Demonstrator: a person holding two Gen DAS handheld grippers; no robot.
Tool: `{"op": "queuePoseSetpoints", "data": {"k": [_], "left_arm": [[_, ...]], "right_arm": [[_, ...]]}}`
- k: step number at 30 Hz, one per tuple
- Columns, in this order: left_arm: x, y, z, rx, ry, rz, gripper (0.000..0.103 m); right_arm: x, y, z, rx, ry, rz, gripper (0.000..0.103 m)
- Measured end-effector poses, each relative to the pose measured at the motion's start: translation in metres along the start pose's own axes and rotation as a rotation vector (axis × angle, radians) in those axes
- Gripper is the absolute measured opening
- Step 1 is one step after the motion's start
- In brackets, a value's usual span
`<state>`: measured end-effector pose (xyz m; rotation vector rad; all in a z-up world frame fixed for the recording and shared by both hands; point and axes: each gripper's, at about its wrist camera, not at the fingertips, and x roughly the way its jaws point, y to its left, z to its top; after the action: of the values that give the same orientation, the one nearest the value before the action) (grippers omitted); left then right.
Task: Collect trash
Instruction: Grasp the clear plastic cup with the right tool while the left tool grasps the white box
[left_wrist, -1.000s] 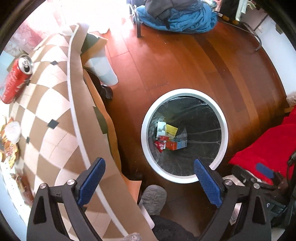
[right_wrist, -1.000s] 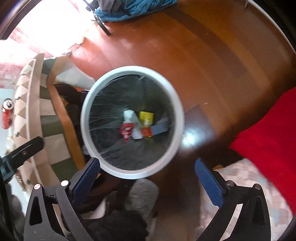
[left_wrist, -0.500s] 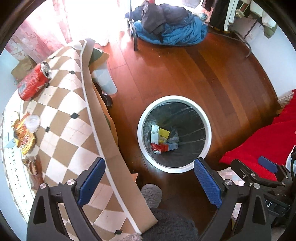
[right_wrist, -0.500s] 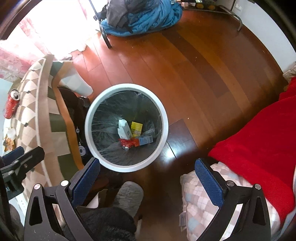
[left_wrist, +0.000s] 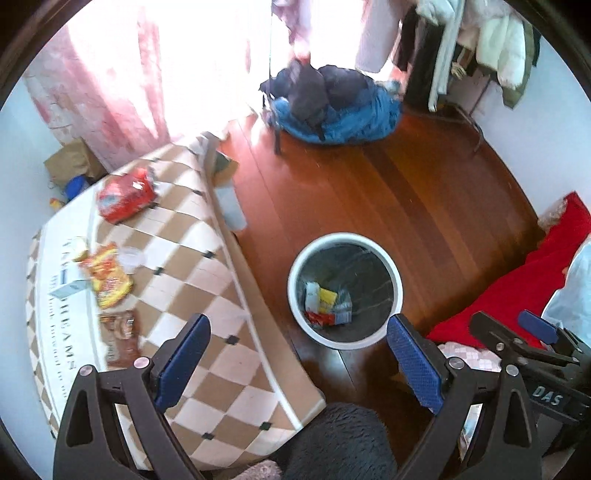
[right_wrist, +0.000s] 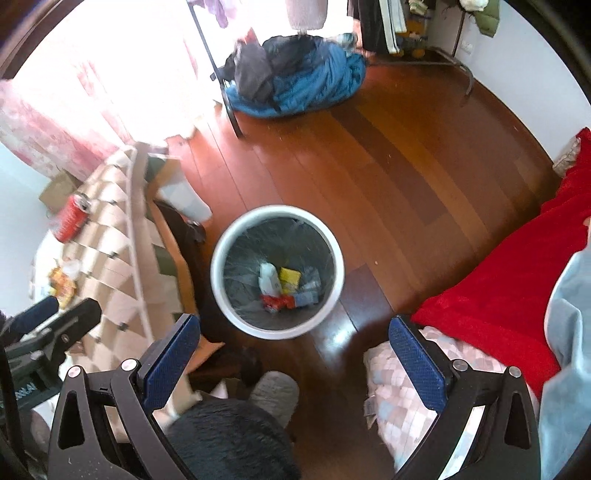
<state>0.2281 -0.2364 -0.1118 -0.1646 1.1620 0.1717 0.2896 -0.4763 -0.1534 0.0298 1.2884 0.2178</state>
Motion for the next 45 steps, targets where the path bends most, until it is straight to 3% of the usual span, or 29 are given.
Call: {"op": "queuePoseSetpoints", "data": {"k": [5, 8, 13, 21, 23, 26, 30, 31, 33, 37, 40, 42, 45], "left_arm": [[-0.035, 0.041, -0.009, -0.068, -0.071, 0.044, 0.098], [-0.042, 0.087, -0.021, -0.142, -0.081, 0.073, 0.098], [-0.026, 0.171, -0.052, -0.262, -0.049, 0.203, 0.098], [0.031, 0.321, -0.115, -0.496, 0.095, 0.378, 0.098], [0.044, 0.348, -0.125, -0.537, 0.123, 0.393, 0.098], [0.062, 0.373, -0.133, -0.582, 0.160, 0.408, 0.098], [0.085, 0.393, -0.131, -0.623, 0.188, 0.384, 0.098], [0.088, 0.395, -0.129, -0.632, 0.191, 0.372, 0.098], [0.092, 0.399, -0.120, -0.663, 0.193, 0.339, 0.098], [0.091, 0.408, -0.092, -0.768, 0.164, 0.206, 0.098], [0.095, 0.417, -0.071, -0.851, 0.145, 0.087, 0.098], [0.110, 0.424, -0.057, -0.901, 0.180, 0.022, 0.096], [0.129, 0.437, -0.046, -0.984, 0.204, -0.017, 0.096]], "right_arm": [[-0.048, 0.026, -0.004, 0.005, -0.082, 0.053, 0.103], [-0.068, 0.049, -0.008, -0.009, -0.111, 0.097, 0.103], [-0.069, 0.115, -0.017, -0.096, -0.092, 0.173, 0.103], [0.006, 0.268, -0.034, -0.306, 0.075, 0.283, 0.103], [0.033, 0.310, -0.034, -0.363, 0.129, 0.311, 0.103], [0.072, 0.363, -0.028, -0.439, 0.174, 0.286, 0.103], [0.116, 0.397, -0.008, -0.480, 0.164, 0.205, 0.101], [0.126, 0.401, -0.002, -0.477, 0.168, 0.194, 0.098], [0.146, 0.406, 0.010, -0.447, 0.204, 0.200, 0.082], [0.170, 0.414, 0.026, -0.362, 0.244, 0.255, 0.075], [0.179, 0.421, 0.028, -0.341, 0.250, 0.274, 0.059], [0.184, 0.425, 0.027, -0.332, 0.259, 0.276, 0.043], [0.185, 0.427, 0.027, -0.317, 0.254, 0.262, 0.043]]}}
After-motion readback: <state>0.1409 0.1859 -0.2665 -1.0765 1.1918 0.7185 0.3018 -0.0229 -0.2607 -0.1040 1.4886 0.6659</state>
